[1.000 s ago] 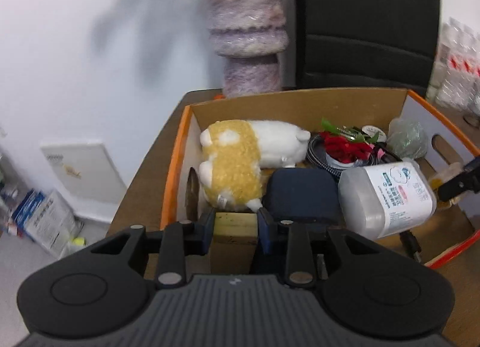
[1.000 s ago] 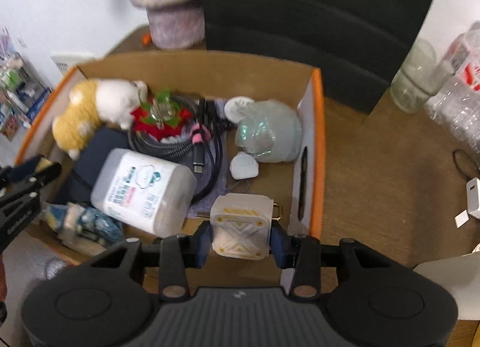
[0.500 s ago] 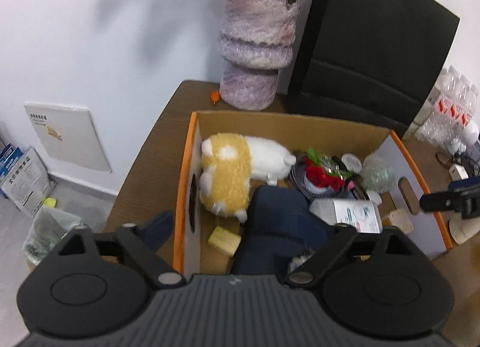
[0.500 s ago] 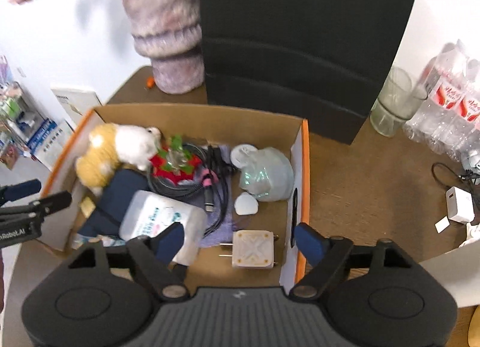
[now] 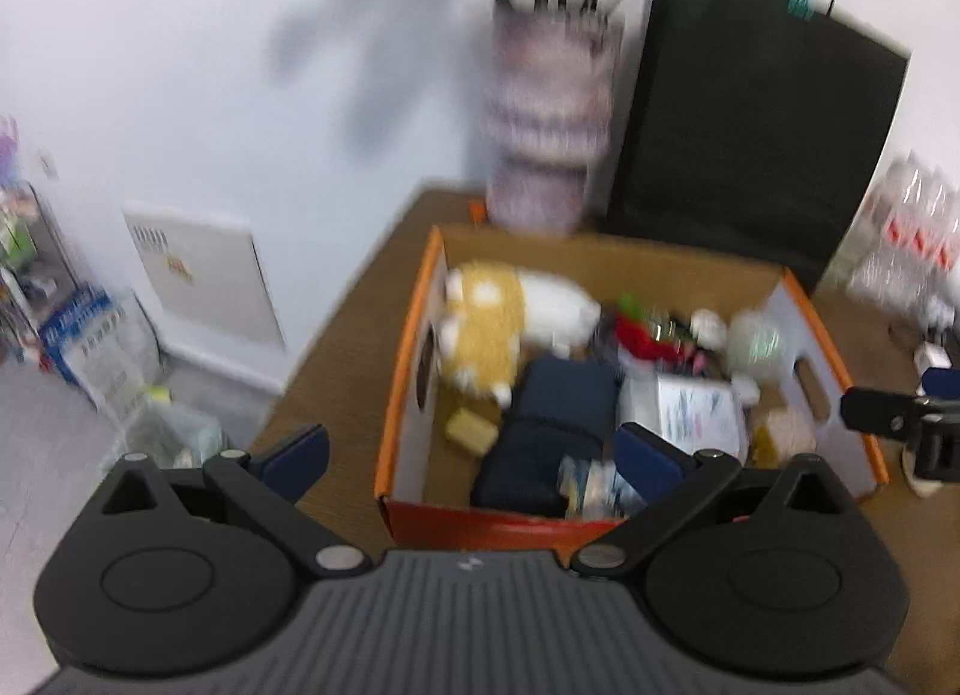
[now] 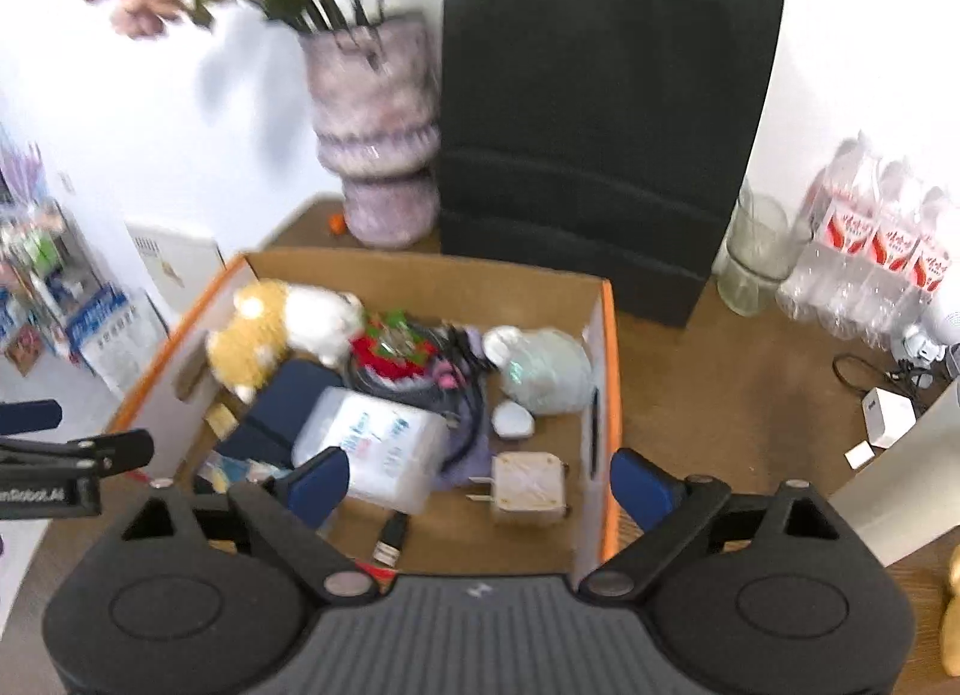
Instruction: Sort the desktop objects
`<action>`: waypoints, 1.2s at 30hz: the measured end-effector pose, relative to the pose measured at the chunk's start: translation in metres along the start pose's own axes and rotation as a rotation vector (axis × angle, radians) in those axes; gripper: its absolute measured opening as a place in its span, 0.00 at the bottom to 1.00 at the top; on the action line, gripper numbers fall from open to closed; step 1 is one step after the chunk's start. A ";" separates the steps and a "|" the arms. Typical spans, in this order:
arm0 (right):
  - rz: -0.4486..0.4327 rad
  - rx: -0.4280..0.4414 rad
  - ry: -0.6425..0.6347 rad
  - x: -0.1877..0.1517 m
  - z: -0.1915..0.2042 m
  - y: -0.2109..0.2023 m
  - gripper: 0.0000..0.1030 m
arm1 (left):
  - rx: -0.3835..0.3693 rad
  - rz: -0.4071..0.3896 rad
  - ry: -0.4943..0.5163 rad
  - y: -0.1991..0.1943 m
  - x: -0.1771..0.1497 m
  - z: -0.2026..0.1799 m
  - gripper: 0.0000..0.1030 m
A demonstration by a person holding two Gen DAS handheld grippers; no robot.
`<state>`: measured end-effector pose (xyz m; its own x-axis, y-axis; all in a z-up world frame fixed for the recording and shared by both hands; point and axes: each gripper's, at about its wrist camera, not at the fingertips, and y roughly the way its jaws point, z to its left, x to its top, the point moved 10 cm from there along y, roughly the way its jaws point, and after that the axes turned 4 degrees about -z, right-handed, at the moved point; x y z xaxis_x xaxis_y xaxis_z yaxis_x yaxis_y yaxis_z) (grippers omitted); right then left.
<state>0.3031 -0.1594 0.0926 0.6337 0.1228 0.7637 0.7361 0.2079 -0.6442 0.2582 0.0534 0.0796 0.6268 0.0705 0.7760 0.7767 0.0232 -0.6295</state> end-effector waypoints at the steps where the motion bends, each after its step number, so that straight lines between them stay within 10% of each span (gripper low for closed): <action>1: -0.055 0.003 -0.002 0.000 0.003 -0.007 0.91 | -0.014 -0.057 0.011 -0.009 0.000 -0.002 1.00; 11: -0.264 -0.043 -0.008 -0.035 0.021 -0.050 0.99 | -0.067 -0.175 0.045 -0.061 -0.033 -0.003 1.00; 29: -0.203 -0.024 0.013 -0.204 0.045 -0.116 0.99 | -0.079 -0.096 0.036 -0.129 -0.209 0.000 1.00; 36: -0.216 -0.006 0.034 -0.235 0.041 -0.124 1.00 | -0.065 -0.080 0.045 -0.123 -0.227 -0.001 1.00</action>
<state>0.0528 -0.1741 -0.0057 0.4689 0.0437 0.8822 0.8568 0.2200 -0.4663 0.0202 0.0340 -0.0187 0.5635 0.0259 0.8257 0.8259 -0.0375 -0.5625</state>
